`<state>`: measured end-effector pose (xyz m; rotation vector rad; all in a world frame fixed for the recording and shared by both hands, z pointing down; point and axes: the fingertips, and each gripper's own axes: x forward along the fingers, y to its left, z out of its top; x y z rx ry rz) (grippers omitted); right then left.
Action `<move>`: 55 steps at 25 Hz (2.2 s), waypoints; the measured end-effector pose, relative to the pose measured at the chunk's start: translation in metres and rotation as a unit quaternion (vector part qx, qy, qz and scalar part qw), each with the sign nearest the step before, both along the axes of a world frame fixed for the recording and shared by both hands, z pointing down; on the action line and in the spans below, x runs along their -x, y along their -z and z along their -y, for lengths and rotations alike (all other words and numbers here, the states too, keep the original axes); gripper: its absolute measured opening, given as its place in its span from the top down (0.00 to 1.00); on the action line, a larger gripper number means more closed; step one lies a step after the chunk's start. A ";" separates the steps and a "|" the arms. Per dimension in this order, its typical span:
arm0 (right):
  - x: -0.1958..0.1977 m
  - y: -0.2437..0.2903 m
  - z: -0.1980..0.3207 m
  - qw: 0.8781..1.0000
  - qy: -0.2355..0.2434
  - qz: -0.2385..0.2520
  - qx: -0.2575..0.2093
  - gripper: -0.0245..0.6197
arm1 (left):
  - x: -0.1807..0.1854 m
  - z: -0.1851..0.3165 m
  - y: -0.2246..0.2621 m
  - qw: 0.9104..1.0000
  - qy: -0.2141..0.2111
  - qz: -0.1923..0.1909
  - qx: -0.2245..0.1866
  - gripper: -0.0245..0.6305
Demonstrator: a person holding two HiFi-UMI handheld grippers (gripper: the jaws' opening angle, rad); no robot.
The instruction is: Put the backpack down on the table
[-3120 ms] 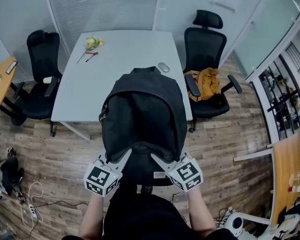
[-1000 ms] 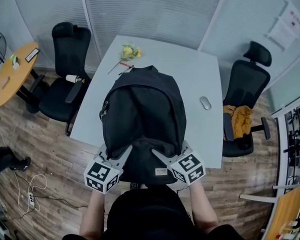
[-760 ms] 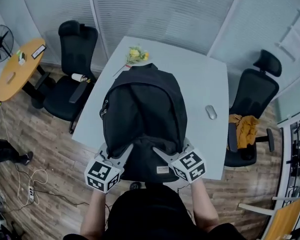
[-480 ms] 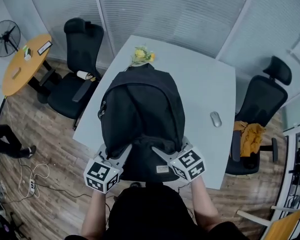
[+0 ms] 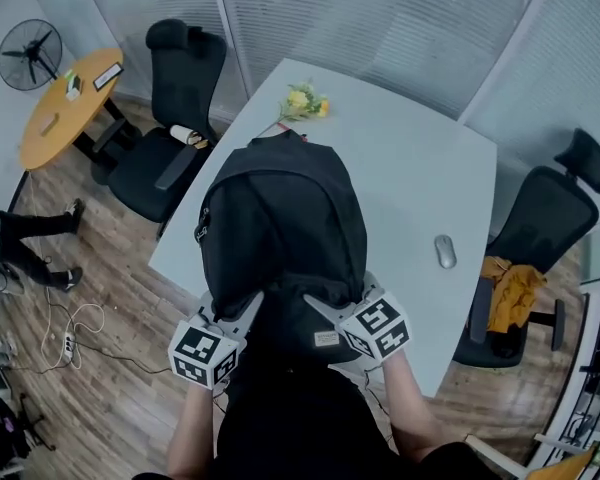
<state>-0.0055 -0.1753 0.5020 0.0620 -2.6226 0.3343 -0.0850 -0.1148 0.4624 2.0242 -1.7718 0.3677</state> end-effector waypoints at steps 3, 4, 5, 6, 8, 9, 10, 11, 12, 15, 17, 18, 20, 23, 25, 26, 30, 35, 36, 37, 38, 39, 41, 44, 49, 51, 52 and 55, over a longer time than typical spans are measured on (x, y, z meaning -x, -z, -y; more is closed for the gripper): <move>0.004 -0.005 0.000 1.000 0.008 0.000 0.008 0.51 | 0.003 -0.001 -0.003 1.000 0.008 0.001 0.007 0.82; 0.006 -0.006 0.000 1.000 0.011 -0.002 0.010 0.51 | 0.005 -0.002 -0.005 1.000 0.011 -0.001 0.009 0.82; 0.007 -0.007 -0.001 1.000 0.013 -0.004 0.013 0.51 | 0.006 -0.002 -0.006 1.000 0.013 -0.004 0.012 0.82; 0.009 -0.009 -0.001 1.000 0.015 -0.007 0.016 0.51 | 0.008 -0.003 -0.007 1.000 0.014 -0.007 0.014 0.82; 0.013 -0.011 0.001 1.000 0.018 -0.014 0.020 0.51 | 0.012 -0.001 -0.010 1.000 0.017 -0.012 0.018 0.82; 0.015 -0.012 0.002 0.999 0.018 -0.016 0.020 0.51 | 0.014 0.000 -0.011 1.000 0.018 -0.015 0.019 0.82; 0.017 -0.013 0.002 0.999 0.017 -0.019 0.022 0.51 | 0.016 0.000 -0.012 0.999 0.018 -0.017 0.021 0.82; 0.019 -0.014 0.003 0.999 0.016 -0.021 0.024 0.51 | 0.018 0.001 -0.014 0.999 0.018 -0.020 0.023 0.82; 0.021 -0.016 0.004 0.999 0.015 -0.023 0.026 0.51 | 0.021 0.002 -0.015 0.999 0.017 -0.023 0.025 0.82; 0.028 -0.023 0.006 0.999 0.009 -0.031 0.036 0.51 | 0.029 0.006 -0.023 0.999 0.013 -0.029 0.033 0.82; 0.032 -0.030 0.008 0.998 0.004 -0.039 0.043 0.51 | 0.034 0.009 -0.029 0.999 0.008 -0.036 0.040 0.82; 0.034 -0.033 0.008 0.998 0.002 -0.043 0.047 0.51 | 0.037 0.010 -0.033 0.998 0.006 -0.040 0.043 0.82; 0.037 -0.038 0.010 0.997 -0.003 -0.052 0.055 0.51 | 0.042 0.013 -0.038 0.998 0.001 -0.050 0.049 0.82; 0.046 -0.043 0.015 0.996 -0.010 -0.064 0.062 0.51 | 0.052 0.019 -0.044 0.997 -0.006 -0.062 0.055 0.82; 0.053 -0.045 0.019 0.995 -0.014 -0.072 0.066 0.51 | 0.059 0.024 -0.046 0.996 -0.010 -0.071 0.059 0.82; 0.056 -0.046 0.021 0.995 -0.016 -0.075 0.068 0.51 | 0.064 0.026 -0.048 0.995 -0.012 -0.075 0.060 0.82; 0.073 -0.054 0.030 0.993 -0.022 -0.086 0.075 0.51 | 0.082 0.036 -0.056 0.994 -0.017 -0.086 0.068 0.82; 0.098 -0.068 0.043 0.991 -0.028 -0.100 0.087 0.51 | 0.108 0.051 -0.070 0.992 -0.023 -0.098 0.078 0.82; 0.104 -0.071 0.046 0.990 -0.030 -0.104 0.088 0.51 | 0.115 0.055 -0.073 0.991 -0.024 -0.101 0.081 0.82; 0.110 -0.073 0.049 0.990 -0.031 -0.107 0.091 0.51 | 0.121 0.058 -0.075 0.991 -0.025 -0.103 0.083 0.82; 0.116 -0.075 0.052 0.989 -0.032 -0.109 0.093 0.51 | 0.127 0.061 -0.077 0.990 -0.026 -0.106 0.085 0.82; 0.121 -0.078 0.054 0.989 -0.034 -0.111 0.096 0.51 | 0.132 0.064 -0.078 0.990 -0.028 -0.107 0.086 0.82; 0.129 -0.081 0.060 0.987 -0.038 -0.114 0.102 0.50 | 0.141 0.071 -0.080 0.990 -0.030 -0.108 0.091 0.82; 0.142 -0.088 0.070 0.986 -0.044 -0.116 0.110 0.50 | 0.153 0.082 -0.084 0.989 -0.034 -0.104 0.098 0.82; 0.153 -0.100 0.081 0.984 -0.049 -0.122 0.124 0.49 | 0.165 0.094 -0.091 0.988 -0.035 -0.102 0.111 0.81; 0.154 -0.104 0.084 0.982 -0.050 -0.125 0.129 0.48 | 0.166 0.097 -0.094 0.987 -0.034 -0.106 0.114 0.81; 0.155 -0.106 0.086 0.982 -0.051 -0.127 0.131 0.47 | 0.167 0.099 -0.095 0.987 -0.033 -0.108 0.115 0.81; 0.155 -0.114 0.091 0.981 -0.062 -0.135 0.128 0.44 | 0.169 0.103 -0.101 0.986 -0.027 -0.111 0.118 0.80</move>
